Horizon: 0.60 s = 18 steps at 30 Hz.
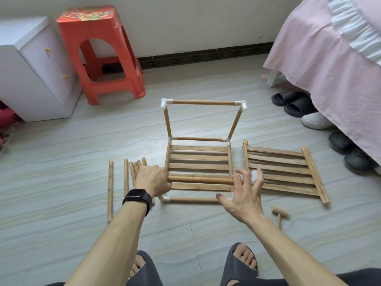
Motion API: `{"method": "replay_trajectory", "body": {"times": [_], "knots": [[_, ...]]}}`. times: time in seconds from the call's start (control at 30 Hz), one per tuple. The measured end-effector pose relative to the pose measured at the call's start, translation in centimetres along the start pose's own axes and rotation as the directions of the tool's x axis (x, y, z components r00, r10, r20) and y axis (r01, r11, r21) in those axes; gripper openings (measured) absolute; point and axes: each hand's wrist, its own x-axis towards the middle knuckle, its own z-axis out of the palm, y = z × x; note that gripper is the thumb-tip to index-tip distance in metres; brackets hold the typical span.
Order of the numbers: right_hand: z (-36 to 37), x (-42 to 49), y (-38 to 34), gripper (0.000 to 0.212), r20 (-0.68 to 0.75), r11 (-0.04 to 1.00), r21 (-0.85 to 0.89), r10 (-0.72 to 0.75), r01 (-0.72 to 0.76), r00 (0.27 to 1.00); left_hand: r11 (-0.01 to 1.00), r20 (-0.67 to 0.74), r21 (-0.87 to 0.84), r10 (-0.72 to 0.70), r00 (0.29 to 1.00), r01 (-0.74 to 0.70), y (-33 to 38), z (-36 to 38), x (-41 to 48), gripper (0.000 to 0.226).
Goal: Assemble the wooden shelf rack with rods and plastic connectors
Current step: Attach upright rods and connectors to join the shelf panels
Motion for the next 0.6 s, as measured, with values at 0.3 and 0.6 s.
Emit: {"method": "replay_trajectory", "body": {"times": [0.3, 0.6], "knots": [[-5.0, 8.1, 1.6, 0.042, 0.247, 0.978, -0.196, 0.119, -0.071, 0.962, 0.963, -0.198, -0.212, 0.127, 0.972, -0.168, 0.4, 0.7, -1.3, 0.023], [-7.3, 11.7, 2.1, 0.044, 0.419, 0.748, -0.565, -0.101, 0.347, 0.902, 0.903, -0.206, 0.075, 0.430, 0.879, -0.424, -0.5, 0.3, 0.7, 0.027]]}}
